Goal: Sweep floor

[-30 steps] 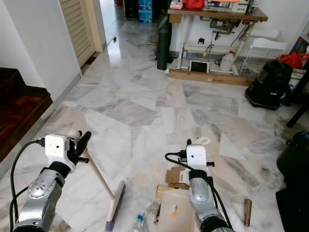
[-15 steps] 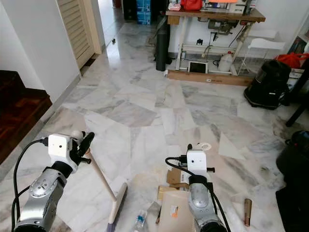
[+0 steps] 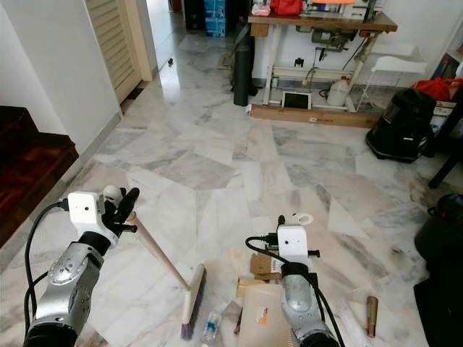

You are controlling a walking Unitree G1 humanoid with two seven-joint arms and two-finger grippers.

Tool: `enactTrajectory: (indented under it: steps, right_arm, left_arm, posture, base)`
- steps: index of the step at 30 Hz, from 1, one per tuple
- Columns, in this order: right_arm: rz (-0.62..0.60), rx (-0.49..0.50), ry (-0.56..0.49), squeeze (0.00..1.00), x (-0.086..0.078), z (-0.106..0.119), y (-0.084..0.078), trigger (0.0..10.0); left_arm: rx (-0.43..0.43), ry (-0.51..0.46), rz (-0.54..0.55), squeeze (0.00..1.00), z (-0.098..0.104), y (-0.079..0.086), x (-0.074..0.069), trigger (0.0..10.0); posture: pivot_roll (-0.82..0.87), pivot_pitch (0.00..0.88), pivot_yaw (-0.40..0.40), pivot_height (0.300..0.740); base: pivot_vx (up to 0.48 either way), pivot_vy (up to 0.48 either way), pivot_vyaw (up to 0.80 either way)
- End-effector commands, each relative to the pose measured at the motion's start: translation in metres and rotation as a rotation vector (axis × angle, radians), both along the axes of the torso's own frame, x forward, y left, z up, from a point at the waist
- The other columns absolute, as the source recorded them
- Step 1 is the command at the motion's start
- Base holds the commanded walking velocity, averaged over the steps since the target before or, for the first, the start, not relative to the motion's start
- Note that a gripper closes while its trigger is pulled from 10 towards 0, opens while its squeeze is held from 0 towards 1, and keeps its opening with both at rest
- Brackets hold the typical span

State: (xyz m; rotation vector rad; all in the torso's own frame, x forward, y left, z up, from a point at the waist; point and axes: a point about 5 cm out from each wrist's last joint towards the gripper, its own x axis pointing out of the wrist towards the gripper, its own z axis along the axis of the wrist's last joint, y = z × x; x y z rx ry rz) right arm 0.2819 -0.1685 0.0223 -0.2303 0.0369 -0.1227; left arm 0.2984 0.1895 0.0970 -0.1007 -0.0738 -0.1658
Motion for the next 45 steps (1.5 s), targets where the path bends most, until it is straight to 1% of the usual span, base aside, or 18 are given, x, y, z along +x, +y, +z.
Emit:
enactTrajectory:
  steps: [1,4,6,7,9,14,21,26,30,34,43,45]
  right_arm:
    - [-0.009,-0.003,-0.053,0.00,0.009,0.012,-0.005,10.0]
    - [-0.025,0.014,-0.102,0.00,0.015,0.023,-0.011,10.0]
    - [-0.026,0.020,-0.115,0.00,0.016,0.026,-0.012,10.0]
    - [-0.027,0.039,-0.133,0.00,0.018,0.029,-0.013,10.0]
    - [-0.021,0.058,-0.160,0.00,0.021,0.035,-0.012,10.0]
    - [-0.007,0.066,-0.193,0.00,0.026,0.043,-0.011,10.0]
    - [0.004,0.074,-0.190,0.00,0.027,0.043,-0.009,10.0]
    - [0.018,0.076,-0.162,0.00,0.025,0.038,-0.007,10.0]
    - [0.038,0.098,-0.152,0.00,0.023,0.035,-0.003,10.0]
    - [0.100,0.115,-0.151,0.00,0.023,0.036,0.006,10.0]
    - [0.133,0.103,-0.102,0.00,0.020,0.028,0.008,10.0]
    - [0.149,0.085,-0.091,0.00,0.018,0.026,0.008,10.0]
  left_arm:
    - [-0.008,-0.047,0.002,0.00,0.010,-0.001,0.006,10.0]
    - [-0.011,-0.050,0.003,0.00,0.011,0.000,0.007,10.0]
    - [-0.012,-0.050,0.003,0.00,0.011,0.000,0.007,10.0]
    - [-0.012,-0.051,0.002,0.00,0.011,0.000,0.008,10.0]
    - [-0.012,-0.052,0.000,0.00,0.011,-0.001,0.008,10.0]
    - [-0.006,-0.051,-0.008,0.00,0.010,-0.002,0.010,10.0]
    - [-0.002,-0.053,-0.016,0.00,0.010,-0.003,0.010,10.0]
    - [0.001,-0.054,-0.017,0.00,0.010,-0.004,0.011,10.0]
    - [-0.001,-0.056,-0.014,0.00,0.010,-0.004,0.010,10.0]
    - [-0.002,-0.054,-0.011,0.00,0.009,-0.004,0.009,10.0]
    - [-0.003,-0.056,-0.004,0.00,0.008,-0.003,0.009,10.0]
    - [-0.002,-0.055,-0.003,0.00,0.008,-0.003,0.008,10.0]
  posture:
    - [0.07,0.000,-0.018,0.740]
    - [0.07,0.000,-0.019,0.740]
    - [0.07,0.000,-0.019,0.740]
    - [0.07,0.000,-0.019,0.740]
    - [0.06,0.000,-0.018,0.740]
    - [0.06,0.000,-0.017,0.740]
    - [0.06,0.000,-0.017,0.740]
    - [0.06,0.000,-0.022,0.740]
    - [0.07,0.000,-0.025,0.740]
    - [0.06,0.000,-0.027,0.740]
    - [0.06,0.000,-0.033,0.740]
    - [0.06,0.000,-0.033,0.740]
  base:
    - [0.000,0.000,0.00]
    - [0.000,0.000,0.00]
    - [0.000,0.000,0.00]
    - [0.000,0.000,0.00]
    - [0.000,0.000,0.00]
    - [0.000,0.000,0.00]
    - [0.000,0.000,0.00]
    - [0.000,0.000,0.00]
    - [0.000,0.000,0.00]
    - [0.000,0.000,0.00]
    - [0.000,0.000,0.00]
    - [0.000,0.000,0.00]
